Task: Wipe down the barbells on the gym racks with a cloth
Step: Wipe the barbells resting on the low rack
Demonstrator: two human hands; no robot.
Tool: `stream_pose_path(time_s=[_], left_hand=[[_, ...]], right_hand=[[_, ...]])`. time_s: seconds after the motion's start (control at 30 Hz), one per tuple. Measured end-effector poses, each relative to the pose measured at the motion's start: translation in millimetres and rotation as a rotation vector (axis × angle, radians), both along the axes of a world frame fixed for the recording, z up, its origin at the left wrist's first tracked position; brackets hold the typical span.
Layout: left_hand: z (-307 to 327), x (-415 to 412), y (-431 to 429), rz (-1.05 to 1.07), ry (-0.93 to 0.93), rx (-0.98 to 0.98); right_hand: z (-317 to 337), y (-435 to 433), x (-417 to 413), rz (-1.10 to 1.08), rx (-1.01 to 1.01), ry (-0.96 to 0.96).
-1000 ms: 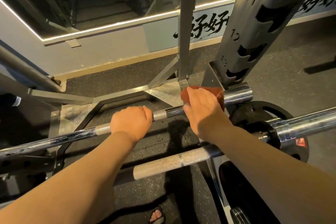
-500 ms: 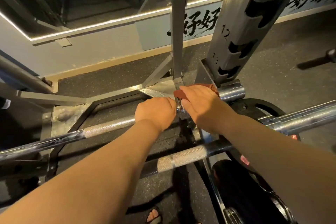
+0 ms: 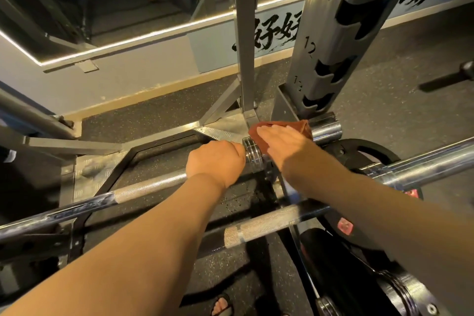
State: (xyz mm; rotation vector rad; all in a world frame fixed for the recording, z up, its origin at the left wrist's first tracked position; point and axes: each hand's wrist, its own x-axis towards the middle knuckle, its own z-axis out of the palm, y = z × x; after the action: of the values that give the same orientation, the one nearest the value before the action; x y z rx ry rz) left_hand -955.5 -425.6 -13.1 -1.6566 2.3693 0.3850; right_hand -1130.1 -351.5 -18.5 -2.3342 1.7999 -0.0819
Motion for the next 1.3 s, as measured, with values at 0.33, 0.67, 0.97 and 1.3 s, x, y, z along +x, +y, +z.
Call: stream_pose_path(time_s=[0.33,0.67,0.97,1.3], left_hand=[[6,-3,4,0.038,0.013,-0.014],[5,-4,2,0.080,0.036,-0.008],[-2,-4,1,0.112,0.058,-0.031],[-3,-4,1,0.090,0.065,-0.061]], right_hand=[[3,9,38,-0.369,0.138,-0.242],[-2,2,-14,-0.284,-0.094,-0.080],[6,-14,26,-0.326,0.152,-0.076],[13,-36,22,-0.269,0.203,-0.108]])
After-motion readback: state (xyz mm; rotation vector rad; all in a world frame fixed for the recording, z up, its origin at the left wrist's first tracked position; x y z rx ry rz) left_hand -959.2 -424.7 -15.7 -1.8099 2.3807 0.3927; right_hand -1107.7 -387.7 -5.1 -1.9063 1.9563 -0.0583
